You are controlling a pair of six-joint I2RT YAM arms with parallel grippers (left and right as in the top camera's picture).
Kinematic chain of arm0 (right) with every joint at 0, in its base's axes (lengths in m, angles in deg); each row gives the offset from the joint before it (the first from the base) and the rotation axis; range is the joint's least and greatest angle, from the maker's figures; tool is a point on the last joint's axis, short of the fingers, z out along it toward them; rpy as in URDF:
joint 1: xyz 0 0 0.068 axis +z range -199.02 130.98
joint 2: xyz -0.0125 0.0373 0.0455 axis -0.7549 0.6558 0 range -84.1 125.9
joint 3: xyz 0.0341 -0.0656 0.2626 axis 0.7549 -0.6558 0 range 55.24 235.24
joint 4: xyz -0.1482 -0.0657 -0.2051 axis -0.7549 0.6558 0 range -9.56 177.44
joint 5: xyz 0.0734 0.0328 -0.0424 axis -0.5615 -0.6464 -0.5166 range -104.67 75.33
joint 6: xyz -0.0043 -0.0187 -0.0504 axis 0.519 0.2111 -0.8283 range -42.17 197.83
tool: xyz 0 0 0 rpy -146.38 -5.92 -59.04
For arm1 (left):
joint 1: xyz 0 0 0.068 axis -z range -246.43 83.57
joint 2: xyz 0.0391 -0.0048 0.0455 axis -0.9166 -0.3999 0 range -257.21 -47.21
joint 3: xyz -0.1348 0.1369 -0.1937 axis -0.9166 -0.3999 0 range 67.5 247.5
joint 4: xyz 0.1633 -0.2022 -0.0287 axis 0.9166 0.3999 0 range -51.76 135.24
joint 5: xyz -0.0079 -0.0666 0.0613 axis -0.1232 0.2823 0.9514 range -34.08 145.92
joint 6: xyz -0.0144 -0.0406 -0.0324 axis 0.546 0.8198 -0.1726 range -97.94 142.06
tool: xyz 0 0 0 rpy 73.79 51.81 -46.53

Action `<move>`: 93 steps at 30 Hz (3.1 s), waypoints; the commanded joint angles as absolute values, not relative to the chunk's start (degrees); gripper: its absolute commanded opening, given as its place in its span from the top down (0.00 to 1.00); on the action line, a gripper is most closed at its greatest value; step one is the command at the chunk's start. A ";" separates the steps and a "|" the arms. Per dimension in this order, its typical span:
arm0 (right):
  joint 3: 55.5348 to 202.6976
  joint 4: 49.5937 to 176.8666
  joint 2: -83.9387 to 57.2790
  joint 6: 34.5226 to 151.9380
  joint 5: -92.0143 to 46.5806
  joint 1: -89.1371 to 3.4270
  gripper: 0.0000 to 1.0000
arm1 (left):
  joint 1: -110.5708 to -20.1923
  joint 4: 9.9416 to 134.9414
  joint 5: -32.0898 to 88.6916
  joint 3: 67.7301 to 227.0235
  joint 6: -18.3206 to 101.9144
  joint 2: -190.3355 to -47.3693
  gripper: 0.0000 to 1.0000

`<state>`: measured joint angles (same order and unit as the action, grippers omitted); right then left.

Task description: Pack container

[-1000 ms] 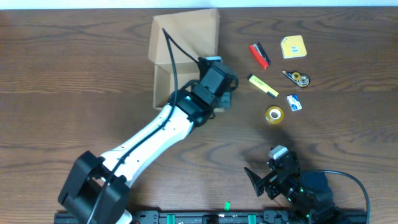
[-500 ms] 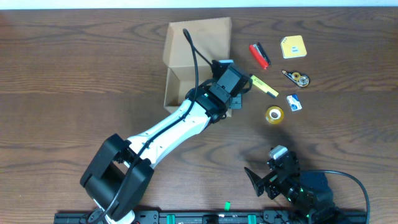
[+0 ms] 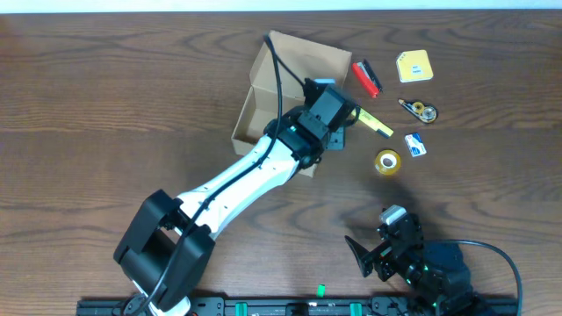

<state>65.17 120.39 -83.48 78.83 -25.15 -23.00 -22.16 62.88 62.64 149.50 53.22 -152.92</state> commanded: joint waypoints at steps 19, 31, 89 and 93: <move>64.61 120.67 -83.79 78.19 -25.02 -22.47 0.01 | -50.18 83.73 49.85 161.74 22.73 -150.05 0.48; 64.61 120.67 -83.79 78.19 -25.02 -22.47 0.01 | -50.77 78.24 48.17 146.70 19.43 -150.05 0.44; 64.61 120.67 -83.79 78.19 -25.02 -22.47 0.01 | -49.50 75.84 48.82 142.70 30.29 -150.97 0.93; 64.61 120.67 -83.79 78.19 -25.02 -22.47 0.01 | -49.50 76.54 48.82 142.70 32.98 -150.97 0.94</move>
<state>65.17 120.39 -83.48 78.83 -25.15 -23.00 -49.48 75.91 48.78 142.98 30.66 -150.60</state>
